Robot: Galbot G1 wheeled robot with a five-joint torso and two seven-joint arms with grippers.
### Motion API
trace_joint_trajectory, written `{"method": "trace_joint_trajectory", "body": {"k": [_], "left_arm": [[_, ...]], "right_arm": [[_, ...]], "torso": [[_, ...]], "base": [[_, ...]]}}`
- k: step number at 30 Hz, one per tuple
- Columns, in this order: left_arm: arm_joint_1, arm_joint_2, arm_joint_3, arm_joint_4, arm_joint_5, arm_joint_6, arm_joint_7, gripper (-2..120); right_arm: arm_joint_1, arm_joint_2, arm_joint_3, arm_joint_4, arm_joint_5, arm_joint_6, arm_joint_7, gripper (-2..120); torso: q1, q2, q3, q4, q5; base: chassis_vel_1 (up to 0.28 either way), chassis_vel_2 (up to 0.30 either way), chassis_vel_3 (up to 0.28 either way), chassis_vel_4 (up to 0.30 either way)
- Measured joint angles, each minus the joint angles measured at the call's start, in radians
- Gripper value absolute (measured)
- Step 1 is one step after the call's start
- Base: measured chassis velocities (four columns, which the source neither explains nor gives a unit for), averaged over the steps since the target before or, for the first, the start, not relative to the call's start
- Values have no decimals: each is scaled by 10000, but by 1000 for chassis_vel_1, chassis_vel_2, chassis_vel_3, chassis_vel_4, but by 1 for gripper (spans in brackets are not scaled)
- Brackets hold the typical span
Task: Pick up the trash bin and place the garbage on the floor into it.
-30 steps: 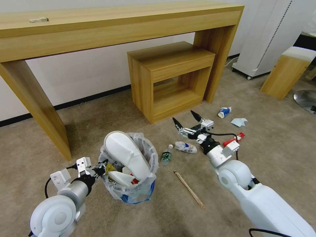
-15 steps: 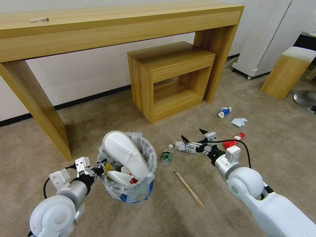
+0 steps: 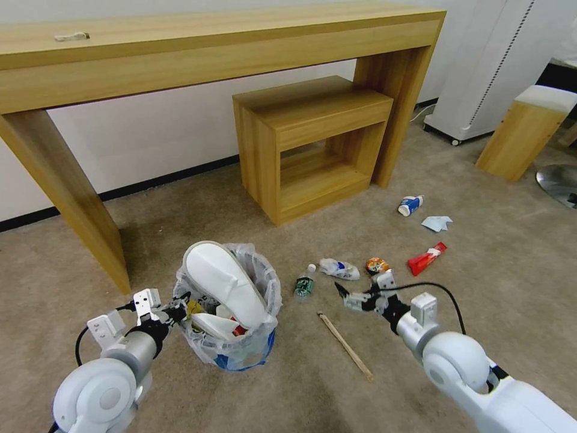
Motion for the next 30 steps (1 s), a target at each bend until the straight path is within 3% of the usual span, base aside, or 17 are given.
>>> {"method": "trace_joint_trajectory", "body": {"k": [14,20,30], "left_arm": [[-30,-160,75,126,203,-102,98,1],[-58,-253,191,200,362,-126,156,1],[-62,-224,182,203,356,-159,170,1]], "right_arm": [[-1524,-178,-107,-348,-758,308,517,93],[-1864,373,-161,-679,-1163,431,560,91],[-2086,600,-449,-1165,-1449,593,566,91]], "torso": [[0,-1,0,-2,-3],[-1,0,-1,-1,0],[0,0,-1,-1,-2]], "base": [[0,0,0,0],[0,0,0,0],[0,0,0,0]]}}
